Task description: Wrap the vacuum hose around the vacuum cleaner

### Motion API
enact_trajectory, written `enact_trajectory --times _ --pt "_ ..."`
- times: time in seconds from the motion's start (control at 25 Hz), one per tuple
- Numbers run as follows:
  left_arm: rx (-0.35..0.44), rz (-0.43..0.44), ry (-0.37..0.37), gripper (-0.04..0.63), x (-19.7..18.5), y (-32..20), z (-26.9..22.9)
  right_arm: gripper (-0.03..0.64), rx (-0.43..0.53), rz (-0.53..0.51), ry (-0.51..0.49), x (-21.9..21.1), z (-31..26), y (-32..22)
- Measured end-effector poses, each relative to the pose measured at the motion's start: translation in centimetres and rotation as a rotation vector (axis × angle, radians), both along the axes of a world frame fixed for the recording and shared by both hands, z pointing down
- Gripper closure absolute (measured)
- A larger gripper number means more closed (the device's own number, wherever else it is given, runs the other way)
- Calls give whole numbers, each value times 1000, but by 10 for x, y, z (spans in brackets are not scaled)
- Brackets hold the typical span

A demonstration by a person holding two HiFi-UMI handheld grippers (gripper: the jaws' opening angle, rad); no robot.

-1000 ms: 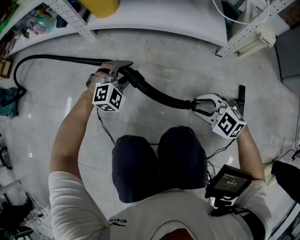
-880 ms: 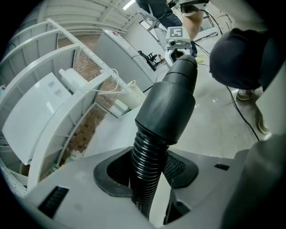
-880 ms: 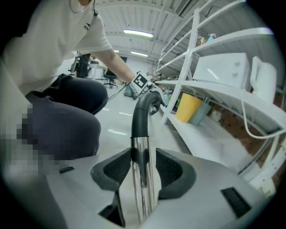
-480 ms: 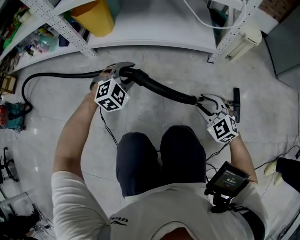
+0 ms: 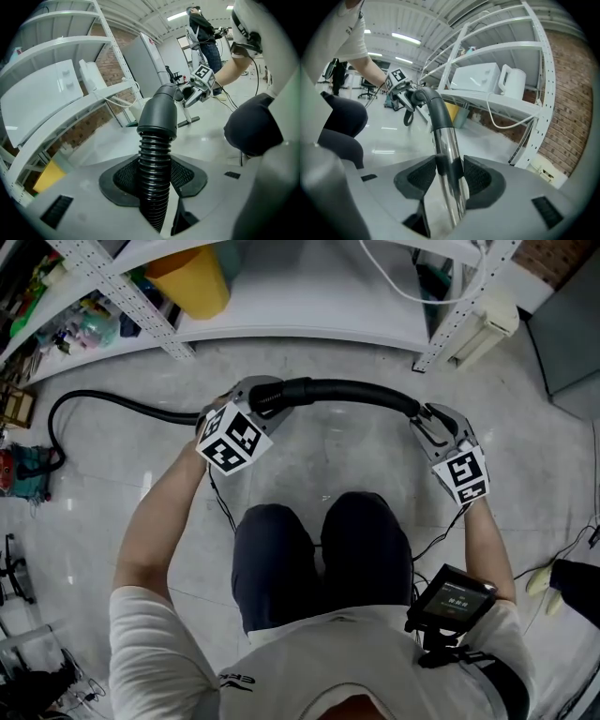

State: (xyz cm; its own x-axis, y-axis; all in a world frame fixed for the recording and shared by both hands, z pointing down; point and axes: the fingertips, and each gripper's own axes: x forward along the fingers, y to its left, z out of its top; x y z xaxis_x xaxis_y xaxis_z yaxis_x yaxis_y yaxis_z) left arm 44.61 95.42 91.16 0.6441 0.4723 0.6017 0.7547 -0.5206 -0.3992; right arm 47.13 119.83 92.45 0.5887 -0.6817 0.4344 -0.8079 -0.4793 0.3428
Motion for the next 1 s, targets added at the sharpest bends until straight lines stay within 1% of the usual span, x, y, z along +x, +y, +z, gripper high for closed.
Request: enact_trajectory --times 0.08,0.2,0.32,0.4,0.48,0.64,0.72,0.88,0.92,1.0 --pt "-19 -14 -11 430 -1 3 -2 443 -44 -9 27 5 1 -3" --pt "-40 -27 -23 430 -4 5 -1 443 -103 12 74 12 3 -5" --pt "-73 -37 -14 430 -6 8 -3 443 -121 45 104 15 0 -3" --pt "-92 -37 9 430 -6 10 -8 443 -108 67 119 17 -5 -2" --pt "-108 -34 47 428 -4 11 -13 443 -97 81 135 18 -8 -1" --pt "-117 -17 130 428 -3 7 -16 443 -114 85 170 19 -13 -3" --pt "-119 -9 141 428 -2 5 -14 443 -126 89 185 21 -15 -3" --pt "-145 -22 151 425 1 -6 -14 443 -128 98 193 24 -22 1" --pt "-135 -24 167 423 1 -9 -16 443 -123 97 189 24 -22 2" --pt "-87 -35 200 423 5 -17 -16 443 -106 112 177 24 -24 5"
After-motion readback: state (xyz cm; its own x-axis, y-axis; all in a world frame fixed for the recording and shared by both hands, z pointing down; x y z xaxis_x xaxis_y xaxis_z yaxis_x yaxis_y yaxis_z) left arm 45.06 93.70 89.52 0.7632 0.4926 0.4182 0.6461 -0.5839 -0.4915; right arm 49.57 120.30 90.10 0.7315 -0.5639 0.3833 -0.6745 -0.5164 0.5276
